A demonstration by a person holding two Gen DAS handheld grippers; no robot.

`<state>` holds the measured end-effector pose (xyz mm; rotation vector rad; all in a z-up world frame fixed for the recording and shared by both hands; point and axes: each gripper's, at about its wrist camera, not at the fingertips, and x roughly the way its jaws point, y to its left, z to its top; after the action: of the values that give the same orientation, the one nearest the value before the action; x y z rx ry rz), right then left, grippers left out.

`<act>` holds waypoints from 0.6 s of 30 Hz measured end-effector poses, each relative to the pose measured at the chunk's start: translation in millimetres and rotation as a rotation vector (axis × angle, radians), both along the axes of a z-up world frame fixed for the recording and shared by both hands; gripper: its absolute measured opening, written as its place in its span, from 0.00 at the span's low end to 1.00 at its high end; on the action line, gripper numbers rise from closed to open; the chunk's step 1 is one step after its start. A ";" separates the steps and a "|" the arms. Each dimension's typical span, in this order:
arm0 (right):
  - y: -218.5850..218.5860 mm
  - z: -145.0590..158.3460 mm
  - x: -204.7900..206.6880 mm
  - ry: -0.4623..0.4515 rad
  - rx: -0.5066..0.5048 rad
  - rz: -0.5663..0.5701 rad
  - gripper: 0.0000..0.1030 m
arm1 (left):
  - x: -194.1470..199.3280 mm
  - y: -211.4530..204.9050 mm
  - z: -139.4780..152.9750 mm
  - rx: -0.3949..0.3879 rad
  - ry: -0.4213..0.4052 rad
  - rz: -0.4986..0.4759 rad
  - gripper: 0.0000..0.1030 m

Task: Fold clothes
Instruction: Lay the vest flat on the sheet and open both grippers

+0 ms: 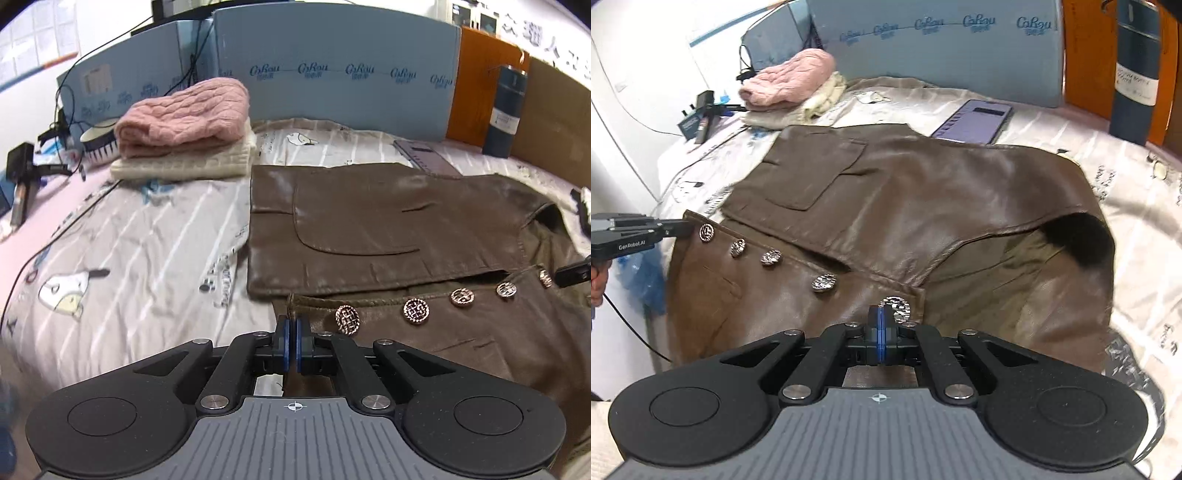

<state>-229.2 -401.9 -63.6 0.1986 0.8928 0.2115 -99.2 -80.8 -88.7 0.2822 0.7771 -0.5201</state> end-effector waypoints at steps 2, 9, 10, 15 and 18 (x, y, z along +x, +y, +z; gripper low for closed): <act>-2.3 -3.0 2.5 0.005 -0.007 -0.008 0.01 | 6.6 -7.7 -9.1 0.023 0.007 -0.010 0.02; -9.9 8.3 -21.8 -0.009 -0.071 -0.002 0.40 | 3.8 -16.9 -24.1 0.068 -0.012 -0.011 0.04; -11.3 11.0 -29.4 -0.008 -0.090 0.014 0.43 | 2.9 -17.3 -25.3 0.073 -0.018 -0.007 0.09; -33.4 18.3 -64.4 0.032 -0.132 -0.034 0.54 | -0.5 -24.0 -24.2 0.094 -0.055 0.015 0.25; -59.1 21.2 -90.8 0.054 -0.099 -0.169 0.56 | -9.2 -28.8 -19.8 0.089 -0.092 0.023 0.36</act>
<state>-320.0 -461.0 -42.3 0.1871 0.9331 0.0044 -108.4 -109.6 -108.5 0.3762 0.7141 -0.4485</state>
